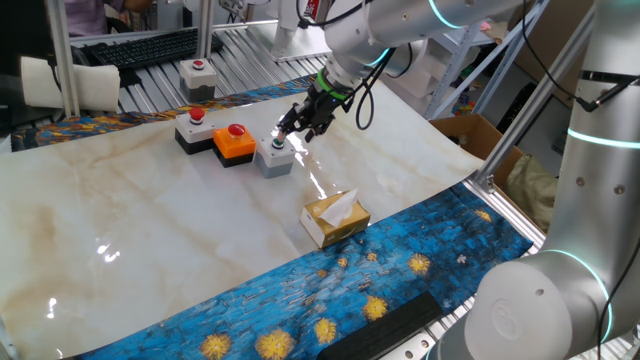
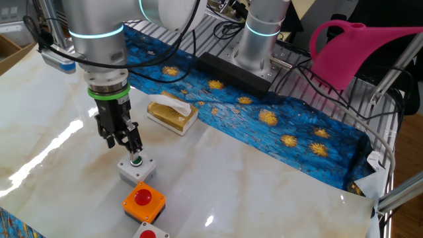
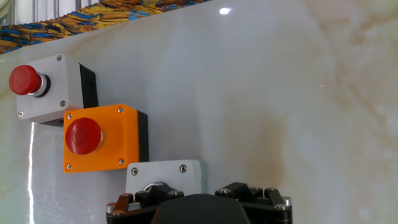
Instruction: Press three buttons from left to right in sequence
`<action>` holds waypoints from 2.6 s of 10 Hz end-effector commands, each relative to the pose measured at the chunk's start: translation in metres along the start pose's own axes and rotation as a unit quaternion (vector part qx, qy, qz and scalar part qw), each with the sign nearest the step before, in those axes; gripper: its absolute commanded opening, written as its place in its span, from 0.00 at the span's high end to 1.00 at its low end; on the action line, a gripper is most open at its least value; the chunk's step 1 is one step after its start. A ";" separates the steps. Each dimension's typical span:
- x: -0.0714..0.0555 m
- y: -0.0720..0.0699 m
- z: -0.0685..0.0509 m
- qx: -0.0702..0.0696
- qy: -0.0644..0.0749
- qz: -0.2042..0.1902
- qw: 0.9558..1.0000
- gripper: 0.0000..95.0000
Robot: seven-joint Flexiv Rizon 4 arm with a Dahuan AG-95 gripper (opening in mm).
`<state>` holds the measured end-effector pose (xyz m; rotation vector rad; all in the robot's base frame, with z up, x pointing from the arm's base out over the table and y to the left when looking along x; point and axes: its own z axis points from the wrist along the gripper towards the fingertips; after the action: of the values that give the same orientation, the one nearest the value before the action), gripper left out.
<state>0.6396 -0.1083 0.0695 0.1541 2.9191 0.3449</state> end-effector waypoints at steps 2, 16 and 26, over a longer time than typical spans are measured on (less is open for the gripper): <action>0.000 0.001 0.000 -0.010 0.000 -0.005 1.000 0.20; 0.000 0.001 0.000 0.007 -0.013 -0.003 1.000 0.20; 0.000 0.001 0.000 0.019 -0.011 0.000 1.000 0.20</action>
<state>0.6400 -0.1064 0.0702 0.1582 2.9047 0.2910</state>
